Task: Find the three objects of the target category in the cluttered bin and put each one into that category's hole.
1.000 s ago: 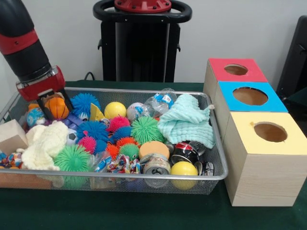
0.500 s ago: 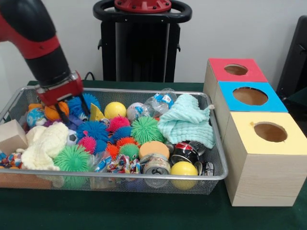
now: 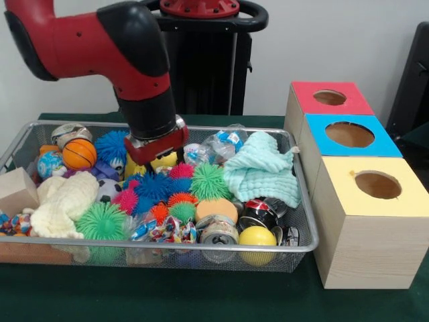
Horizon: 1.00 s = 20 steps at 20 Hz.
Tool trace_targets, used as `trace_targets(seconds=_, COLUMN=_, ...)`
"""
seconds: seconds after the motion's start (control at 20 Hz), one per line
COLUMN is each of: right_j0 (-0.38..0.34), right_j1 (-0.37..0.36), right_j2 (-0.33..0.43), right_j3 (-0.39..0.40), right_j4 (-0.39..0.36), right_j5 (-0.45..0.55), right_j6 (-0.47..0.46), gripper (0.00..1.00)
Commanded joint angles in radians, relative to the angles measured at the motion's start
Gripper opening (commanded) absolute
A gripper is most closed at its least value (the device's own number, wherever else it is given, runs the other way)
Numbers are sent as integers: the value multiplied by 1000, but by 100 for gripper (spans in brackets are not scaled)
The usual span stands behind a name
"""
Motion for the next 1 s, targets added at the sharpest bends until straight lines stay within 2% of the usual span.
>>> trace_targets(seconds=0.05, right_j0=124, right_j1=8, right_j2=-165, right_j3=-108, right_j4=82, right_j5=-99, right_j6=414, gripper=100)
trace_targets(seconds=0.3, right_j0=152, right_j1=22, right_j2=-187, right_j3=-136, right_j4=104, right_j5=-102, right_j6=415, gripper=100)
trace_targets(seconds=0.7, right_j0=246, right_j1=24, right_j2=-251, right_j3=-201, right_j4=140, right_j5=-44, right_j6=488, gripper=100)
trace_targets(seconds=0.85, right_j0=294, right_j1=45, right_j2=-286, right_j3=-258, right_j4=165, right_j5=-15, right_j6=525, gripper=100)
trace_targets(seconds=1.0, right_j0=331, right_j1=96, right_j2=-312, right_j3=-337, right_j4=195, right_j5=-4, right_j6=551, gripper=100)
